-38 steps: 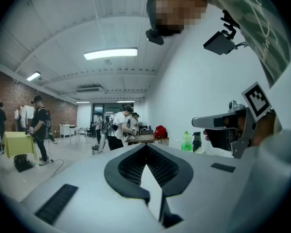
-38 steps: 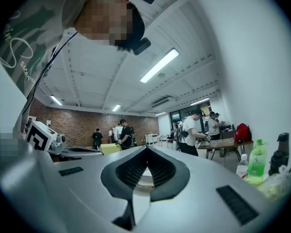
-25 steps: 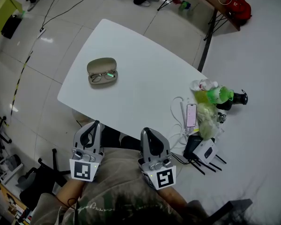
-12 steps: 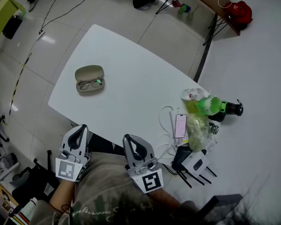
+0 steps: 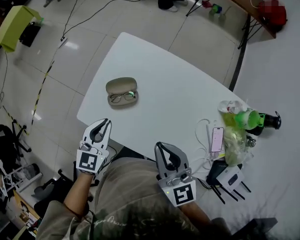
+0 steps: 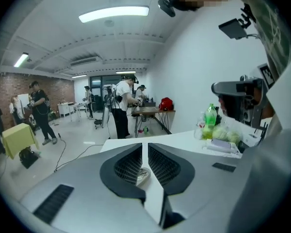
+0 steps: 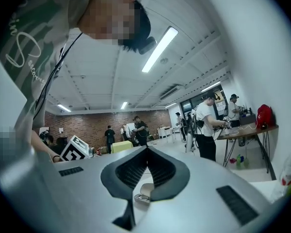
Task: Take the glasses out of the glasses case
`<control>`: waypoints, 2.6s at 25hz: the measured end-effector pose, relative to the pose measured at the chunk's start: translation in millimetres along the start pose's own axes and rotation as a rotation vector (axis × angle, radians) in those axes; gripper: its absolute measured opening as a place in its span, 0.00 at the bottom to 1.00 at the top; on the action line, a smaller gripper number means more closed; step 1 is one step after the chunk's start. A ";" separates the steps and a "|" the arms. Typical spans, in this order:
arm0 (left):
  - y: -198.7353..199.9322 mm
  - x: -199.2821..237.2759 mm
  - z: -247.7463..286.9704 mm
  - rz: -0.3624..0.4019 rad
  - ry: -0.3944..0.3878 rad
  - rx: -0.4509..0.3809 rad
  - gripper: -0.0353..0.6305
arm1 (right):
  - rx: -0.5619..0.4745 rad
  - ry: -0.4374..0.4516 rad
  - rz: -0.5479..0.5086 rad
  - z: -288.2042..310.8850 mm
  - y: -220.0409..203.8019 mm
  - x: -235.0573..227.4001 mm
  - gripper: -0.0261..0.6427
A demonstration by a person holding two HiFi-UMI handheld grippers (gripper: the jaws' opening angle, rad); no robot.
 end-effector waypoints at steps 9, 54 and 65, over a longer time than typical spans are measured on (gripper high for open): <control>-55.3 28.3 88.1 0.248 -0.216 0.243 0.17 | 0.034 -0.074 0.024 16.1 -8.9 -6.9 0.06; -169.0 7.8 214.4 0.808 -0.502 0.575 0.17 | 0.123 -0.314 0.055 6.5 -25.4 -10.7 0.06; -164.4 12.5 214.6 0.802 -0.507 0.661 0.12 | 0.108 -0.339 0.041 -2.9 -20.5 -9.6 0.06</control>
Point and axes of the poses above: the fingertips, and each gripper's own axes: z forward along the fingers, x to its left, y out of its top, the point moved 5 cm from there along -z, backward along the fingers, and after that the axes turned 11 degrees about y, right-handed, at the moved point
